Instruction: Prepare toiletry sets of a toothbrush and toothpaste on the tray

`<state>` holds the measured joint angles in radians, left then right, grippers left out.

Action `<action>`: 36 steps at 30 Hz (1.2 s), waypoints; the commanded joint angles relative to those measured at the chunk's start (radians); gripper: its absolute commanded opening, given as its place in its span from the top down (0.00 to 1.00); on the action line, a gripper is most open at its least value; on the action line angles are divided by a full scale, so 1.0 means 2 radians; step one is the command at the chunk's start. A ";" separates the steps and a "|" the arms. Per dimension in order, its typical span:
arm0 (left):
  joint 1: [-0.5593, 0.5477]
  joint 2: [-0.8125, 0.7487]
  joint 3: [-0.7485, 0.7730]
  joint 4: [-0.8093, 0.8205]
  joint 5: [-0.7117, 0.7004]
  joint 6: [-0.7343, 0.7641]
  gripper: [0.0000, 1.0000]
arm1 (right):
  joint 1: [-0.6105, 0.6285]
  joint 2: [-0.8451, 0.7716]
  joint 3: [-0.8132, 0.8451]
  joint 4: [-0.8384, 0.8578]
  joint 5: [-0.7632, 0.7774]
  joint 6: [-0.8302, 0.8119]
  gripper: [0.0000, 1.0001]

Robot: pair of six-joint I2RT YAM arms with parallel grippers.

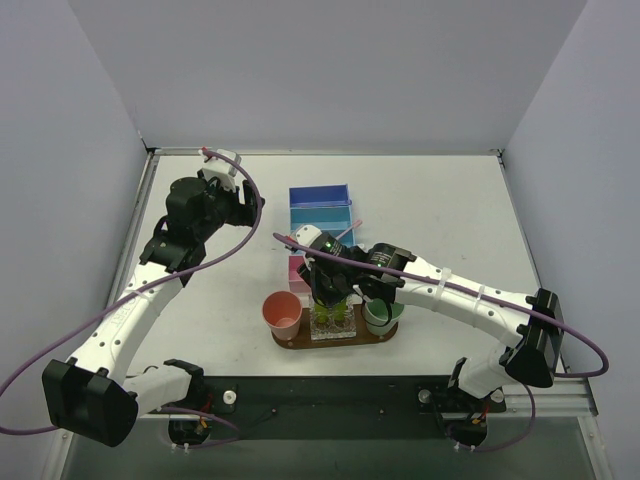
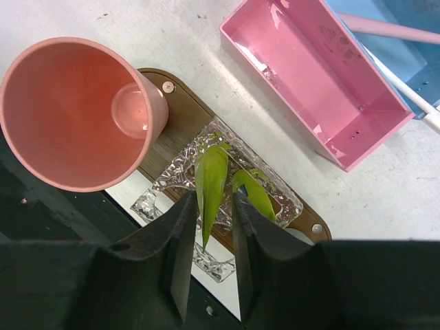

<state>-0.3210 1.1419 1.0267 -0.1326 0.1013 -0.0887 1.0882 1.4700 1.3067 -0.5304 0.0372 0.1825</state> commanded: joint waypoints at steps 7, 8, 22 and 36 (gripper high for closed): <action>0.000 -0.015 -0.001 0.012 -0.015 0.009 0.23 | 0.002 -0.047 0.041 0.001 -0.029 -0.001 0.57; -0.001 -0.016 -0.003 0.015 -0.014 0.009 0.23 | -0.006 -0.051 0.051 0.001 -0.038 -0.002 0.55; 0.000 -0.006 -0.009 0.022 -0.005 0.015 0.23 | -0.261 0.014 0.121 0.032 -0.218 -0.045 0.50; -0.005 0.010 -0.012 0.029 0.011 0.011 0.23 | -0.434 0.190 0.154 0.103 -0.353 -0.008 0.53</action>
<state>-0.3248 1.1606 1.0054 -0.1242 0.1078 -0.0666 0.2535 1.7878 1.5524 -0.3885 -0.5369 0.1440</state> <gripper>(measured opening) 0.770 0.472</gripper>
